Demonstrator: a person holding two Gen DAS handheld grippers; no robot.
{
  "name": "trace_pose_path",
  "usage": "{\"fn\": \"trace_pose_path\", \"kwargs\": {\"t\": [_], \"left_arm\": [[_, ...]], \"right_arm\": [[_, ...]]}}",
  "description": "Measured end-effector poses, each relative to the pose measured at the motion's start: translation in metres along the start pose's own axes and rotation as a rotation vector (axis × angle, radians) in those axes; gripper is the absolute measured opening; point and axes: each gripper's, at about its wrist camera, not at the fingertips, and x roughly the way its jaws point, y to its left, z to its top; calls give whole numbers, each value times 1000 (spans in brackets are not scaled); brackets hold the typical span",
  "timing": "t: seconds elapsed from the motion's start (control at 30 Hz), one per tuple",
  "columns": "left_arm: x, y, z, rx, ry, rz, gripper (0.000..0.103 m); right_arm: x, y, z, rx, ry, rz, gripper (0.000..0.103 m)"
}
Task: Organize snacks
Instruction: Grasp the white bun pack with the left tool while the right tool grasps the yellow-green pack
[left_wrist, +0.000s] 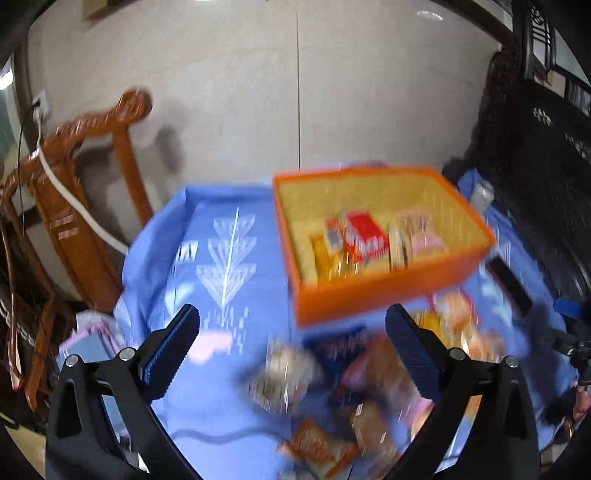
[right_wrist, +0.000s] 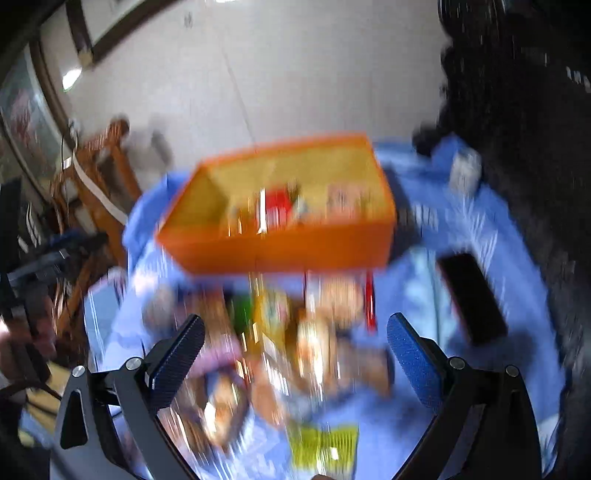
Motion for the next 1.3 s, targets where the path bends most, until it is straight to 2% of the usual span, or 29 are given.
{"fn": "trace_pose_path", "kwargs": {"t": [0.2,0.33,0.6,1.07,1.17,1.23,1.27,1.3], "left_arm": [[-9,0,-70,43,73,-14,99],[-14,-3,-98,51,116,-32,99],[-21,3,-115,8,147,-31,99],[-15,-14,-125,42,184,-41,99],[-11,-15,-126,45,189,-39,99],[-7,-15,-125,55,184,-32,99],[-5,-15,-124,61,179,-28,99],[-1,-14,-122,71,172,-22,99]], "right_arm": [[37,-9,-90,-55,213,-72,99],[60,-8,-118,-71,283,-94,99],[78,-5,-135,-84,330,-125,99],[84,-10,-140,-73,340,-119,99],[82,-10,-141,-85,327,-144,90],[78,-11,-143,-92,317,-167,78],[75,-13,-143,-92,306,-175,66],[73,-14,-142,-89,302,-175,63]]}}
